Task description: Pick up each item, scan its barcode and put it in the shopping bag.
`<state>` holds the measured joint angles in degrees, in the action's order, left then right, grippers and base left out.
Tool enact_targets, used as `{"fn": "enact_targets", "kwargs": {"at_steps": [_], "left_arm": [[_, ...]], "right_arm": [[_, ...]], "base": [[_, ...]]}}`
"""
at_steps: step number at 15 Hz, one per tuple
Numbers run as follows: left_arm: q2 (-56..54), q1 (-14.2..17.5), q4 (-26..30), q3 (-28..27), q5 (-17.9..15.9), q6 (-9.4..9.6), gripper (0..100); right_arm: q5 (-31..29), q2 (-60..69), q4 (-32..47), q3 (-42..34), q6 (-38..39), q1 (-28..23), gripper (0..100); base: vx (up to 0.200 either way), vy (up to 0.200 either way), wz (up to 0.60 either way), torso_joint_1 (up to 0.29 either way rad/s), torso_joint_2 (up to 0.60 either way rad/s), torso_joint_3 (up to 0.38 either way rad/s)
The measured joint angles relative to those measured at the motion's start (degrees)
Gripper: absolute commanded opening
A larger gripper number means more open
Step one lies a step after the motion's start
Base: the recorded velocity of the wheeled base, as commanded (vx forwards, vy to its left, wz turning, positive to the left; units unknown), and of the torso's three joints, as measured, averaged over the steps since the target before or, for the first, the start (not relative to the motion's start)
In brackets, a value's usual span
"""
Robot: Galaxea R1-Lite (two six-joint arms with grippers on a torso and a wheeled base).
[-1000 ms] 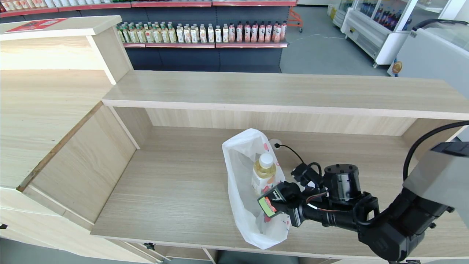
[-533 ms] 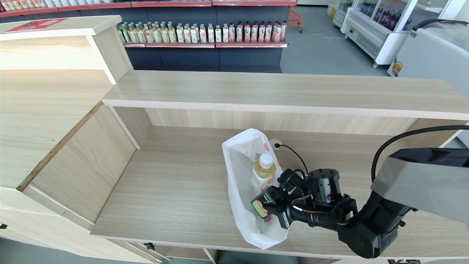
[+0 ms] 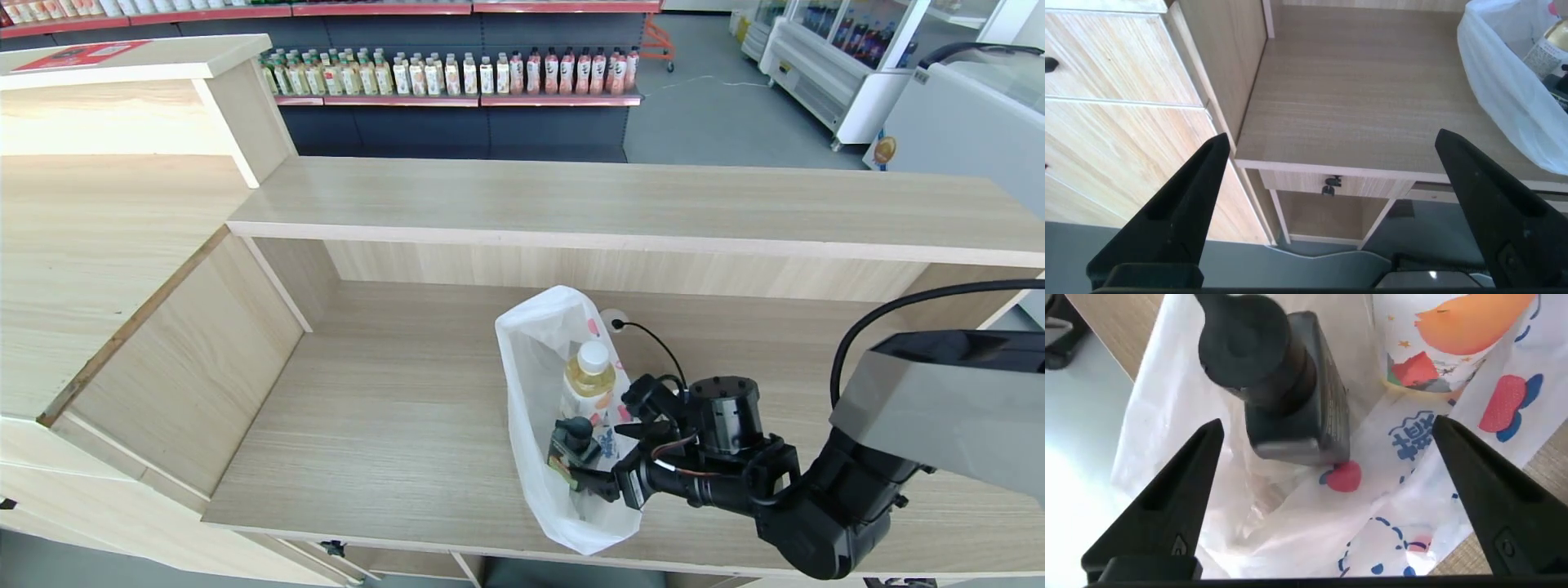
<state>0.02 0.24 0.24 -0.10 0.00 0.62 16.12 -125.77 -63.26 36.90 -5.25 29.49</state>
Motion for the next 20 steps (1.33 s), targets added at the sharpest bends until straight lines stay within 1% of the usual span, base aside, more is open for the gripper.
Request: {"fn": "enact_targets", "kwargs": {"at_steps": [3, 6, 8, 10, 11, 13, 16, 18, 20], "left_arm": [[0.0, 0.0, 0.0, 0.0, 0.0, 0.0, 100], [0.0, 0.0, 0.0, 0.0, 0.0, -0.02, 100], [0.0, 0.0, 0.0, 0.0, 0.0, 0.0, 100], [0.0, 0.0, 0.0, 0.0, 0.0, 0.0, 100], [0.0, 0.0, 0.0, 0.0, 0.0, -0.02, 100], [0.0, 0.0, 0.0, 0.0, 0.0, 0.0, 100], [0.0, 0.0, 0.0, 0.0, 0.0, -0.02, 100], [0.0, 0.0, 0.0, 0.0, 0.0, 0.0, 100], [0.0, 0.0, 0.0, 0.0, 0.0, 0.0, 100]], "right_arm": [[0.1, 7.5, 2.3, -2.4, 10.6, -0.8, 100], [0.1, 18.1, 9.7, -3.7, 14.4, -2.8, 100], [-0.1, 25.4, 14.5, -4.7, 13.6, -5.0, 100], [-1.6, 35.6, 18.4, -7.3, 9.8, -9.3, 100], [-3.8, 41.2, 19.9, -9.3, 8.4, -12.3, 100], [-8.7, 53.5, 23.2, -15.3, 6.4, -18.7, 100], [-13.0, 72.7, 29.2, -26.6, 4.9, -25.9, 100], [-15.3, 86.0, 38.0, -31.5, 3.9, -29.3, 100], [-17.7, 98.5, 48.9, -34.3, 3.3, -31.2, 100]], "base": [[0.0, 0.0, 0.0, 0.0, 0.0, 0.0], [0.0, 0.0, 0.0, 0.0, 0.0, 0.0], [0.0, 0.0, 0.0, 0.0, 0.0, 0.0], [0.0, 0.0, 0.0, 0.0, 0.0, 0.0], [0.0, 0.0, 0.0, 0.0, 0.0, 0.0], [0.0, 0.0, 0.0, 0.0, 0.0, 0.0], [0.0, 0.0, 0.0, 0.0, 0.0, 0.0], [0.0, 0.0, 0.0, 0.0, 0.0, 0.0], [0.0, 0.0, 0.0, 0.0, 0.0, 0.0]]}}
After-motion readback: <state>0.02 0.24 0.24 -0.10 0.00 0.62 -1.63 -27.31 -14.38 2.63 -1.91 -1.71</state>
